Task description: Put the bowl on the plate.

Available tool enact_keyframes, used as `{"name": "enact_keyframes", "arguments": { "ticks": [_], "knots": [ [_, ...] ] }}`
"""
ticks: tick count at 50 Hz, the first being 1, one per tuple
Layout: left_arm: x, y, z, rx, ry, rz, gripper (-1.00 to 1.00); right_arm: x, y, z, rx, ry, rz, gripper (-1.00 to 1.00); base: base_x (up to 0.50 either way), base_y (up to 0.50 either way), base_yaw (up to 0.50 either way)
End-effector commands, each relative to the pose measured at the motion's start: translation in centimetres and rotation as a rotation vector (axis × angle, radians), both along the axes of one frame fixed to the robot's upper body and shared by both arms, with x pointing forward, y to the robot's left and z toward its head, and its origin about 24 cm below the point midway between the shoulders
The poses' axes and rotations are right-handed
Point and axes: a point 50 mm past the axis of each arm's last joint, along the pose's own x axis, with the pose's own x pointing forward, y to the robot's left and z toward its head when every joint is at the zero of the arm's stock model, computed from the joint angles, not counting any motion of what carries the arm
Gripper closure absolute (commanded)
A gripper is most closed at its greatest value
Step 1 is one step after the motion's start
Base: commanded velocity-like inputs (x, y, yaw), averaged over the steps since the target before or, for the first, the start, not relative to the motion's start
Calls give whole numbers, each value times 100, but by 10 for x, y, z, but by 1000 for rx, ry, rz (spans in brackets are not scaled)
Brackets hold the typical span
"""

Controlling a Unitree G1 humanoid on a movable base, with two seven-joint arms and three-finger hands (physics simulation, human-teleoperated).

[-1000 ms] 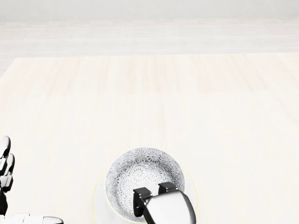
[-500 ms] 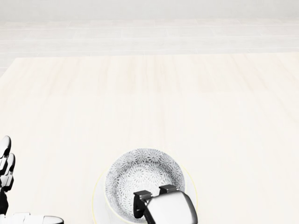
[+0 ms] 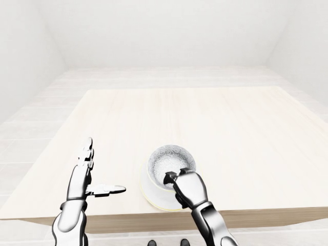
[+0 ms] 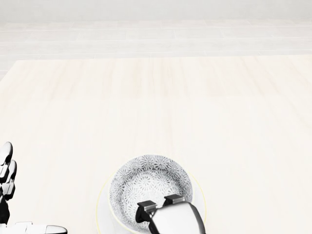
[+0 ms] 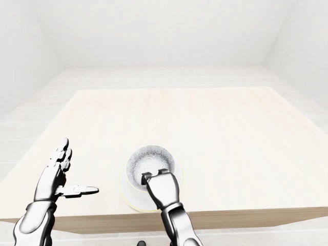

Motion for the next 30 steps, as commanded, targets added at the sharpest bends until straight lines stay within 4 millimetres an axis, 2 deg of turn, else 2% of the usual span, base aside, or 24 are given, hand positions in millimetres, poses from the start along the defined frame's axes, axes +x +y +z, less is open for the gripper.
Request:
{"name": "enact_keyframes", "arguments": {
  "ticks": [1, 7, 14, 15, 20, 30],
  "knots": [
    [0, 0, -1, 2, 1, 1, -100, -2, 2, -1, -2, 8, 13, 3, 0, 0, 0],
    [0, -1, -1, 0, 1, 2, -100, -2, 4, 1, -6, 5, 20, -27, 0, 0, 0],
    [0, -1, -2, 0, 2, 2, -100, -3, 4, 1, -6, 4, 20, -33, 0, 0, 0],
    [0, -1, -2, 0, 3, 1, -100, -3, 4, 1, -8, 4, 21, -40, 0, 0, 0],
    [0, 0, -2, 1, 2, 3, -100, -3, 4, 2, -10, 3, 22, -52, 0, 0, 0],
    [0, 0, -1, 2, 2, 3, -100, -5, 2, 7, -21, -2, 28, -49, 0, 0, 0]
  ]
}}
